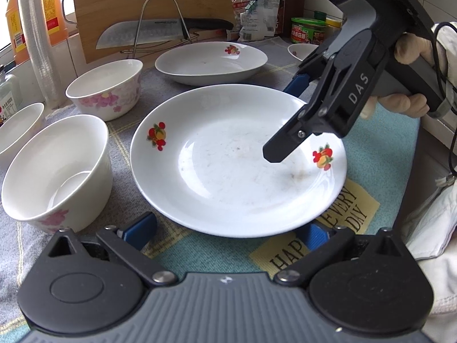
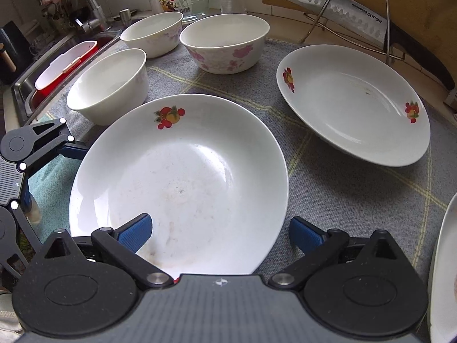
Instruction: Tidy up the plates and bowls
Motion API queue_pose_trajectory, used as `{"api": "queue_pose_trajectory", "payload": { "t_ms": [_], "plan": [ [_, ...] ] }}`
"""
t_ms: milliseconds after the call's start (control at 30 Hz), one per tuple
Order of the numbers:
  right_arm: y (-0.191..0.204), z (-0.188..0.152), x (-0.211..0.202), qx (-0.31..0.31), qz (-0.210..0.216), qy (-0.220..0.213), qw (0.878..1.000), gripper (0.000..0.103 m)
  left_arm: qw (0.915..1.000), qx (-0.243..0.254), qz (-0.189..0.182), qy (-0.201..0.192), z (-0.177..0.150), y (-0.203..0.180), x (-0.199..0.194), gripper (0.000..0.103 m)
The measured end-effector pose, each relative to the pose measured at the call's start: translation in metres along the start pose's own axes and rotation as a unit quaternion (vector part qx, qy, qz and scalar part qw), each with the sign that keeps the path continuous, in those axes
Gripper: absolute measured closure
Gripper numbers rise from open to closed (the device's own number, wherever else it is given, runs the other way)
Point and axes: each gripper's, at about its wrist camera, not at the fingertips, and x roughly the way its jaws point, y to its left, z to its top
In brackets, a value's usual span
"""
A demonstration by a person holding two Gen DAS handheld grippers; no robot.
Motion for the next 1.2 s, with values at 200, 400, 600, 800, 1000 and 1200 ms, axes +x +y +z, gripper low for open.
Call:
{"api": "queue_pose_trajectory", "payload": {
  "t_ms": [200, 400, 600, 800, 1000, 1200],
  "plan": [
    [-0.008, 0.01, 0.004, 0.012, 0.03, 0.001, 0.999, 0.0, 0.9999, 0.012, -0.009, -0.001, 0.0, 0.001, 0.0, 0.001],
    [-0.01, 0.019, 0.007, 0.01, 0.046, 0.009, 0.999, 0.001, 0.9995, 0.03, -0.012, -0.001, 0.003, 0.004, 0.0, 0.001],
    [-0.017, 0.026, 0.009, 0.029, 0.064, 0.014, 0.997, 0.006, 0.9992, 0.037, -0.015, -0.001, 0.003, 0.004, 0.001, 0.001],
    [-0.023, 0.032, 0.009, 0.065, 0.074, 0.021, 0.995, 0.008, 0.9992, 0.036, -0.019, -0.001, 0.002, 0.005, 0.0, 0.001],
    [-0.026, 0.034, 0.009, 0.083, 0.076, 0.03, 0.993, 0.009, 0.999, 0.038, -0.022, -0.001, 0.003, 0.005, 0.0, 0.002],
    [-0.028, 0.036, 0.009, 0.103, 0.079, 0.037, 0.991, 0.011, 0.9984, 0.052, -0.022, -0.003, 0.006, 0.0, 0.0, 0.004]
  ]
}}
